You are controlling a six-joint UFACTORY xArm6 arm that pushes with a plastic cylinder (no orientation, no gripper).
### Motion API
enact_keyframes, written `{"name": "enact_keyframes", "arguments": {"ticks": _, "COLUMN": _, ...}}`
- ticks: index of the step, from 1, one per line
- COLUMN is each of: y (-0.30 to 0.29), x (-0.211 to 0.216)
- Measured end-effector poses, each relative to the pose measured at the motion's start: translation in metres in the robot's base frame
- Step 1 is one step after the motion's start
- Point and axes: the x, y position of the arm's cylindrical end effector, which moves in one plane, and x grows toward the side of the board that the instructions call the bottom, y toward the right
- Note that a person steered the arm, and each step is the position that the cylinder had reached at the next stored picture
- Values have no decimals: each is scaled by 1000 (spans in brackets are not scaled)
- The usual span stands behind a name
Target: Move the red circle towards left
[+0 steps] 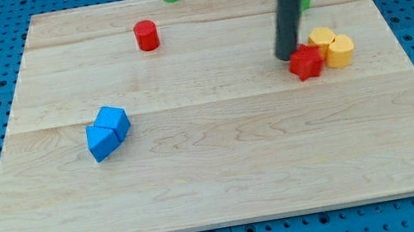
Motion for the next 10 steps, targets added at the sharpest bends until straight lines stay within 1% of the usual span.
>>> {"name": "enact_keyframes", "arguments": {"ticks": 1, "y": -28, "x": 14}}
{"name": "enact_keyframes", "arguments": {"ticks": 2, "y": -8, "x": 38}}
{"name": "enact_keyframes", "arguments": {"ticks": 3, "y": 12, "x": 44}}
{"name": "enact_keyframes", "arguments": {"ticks": 4, "y": 14, "x": 44}}
{"name": "enact_keyframes", "arguments": {"ticks": 5, "y": -38, "x": 44}}
{"name": "enact_keyframes", "arguments": {"ticks": 6, "y": -112, "x": -2}}
{"name": "enact_keyframes", "arguments": {"ticks": 7, "y": -211, "x": -34}}
{"name": "enact_keyframes", "arguments": {"ticks": 8, "y": -281, "x": -67}}
{"name": "enact_keyframes", "arguments": {"ticks": 9, "y": -305, "x": -105}}
{"name": "enact_keyframes", "arguments": {"ticks": 10, "y": -283, "x": -115}}
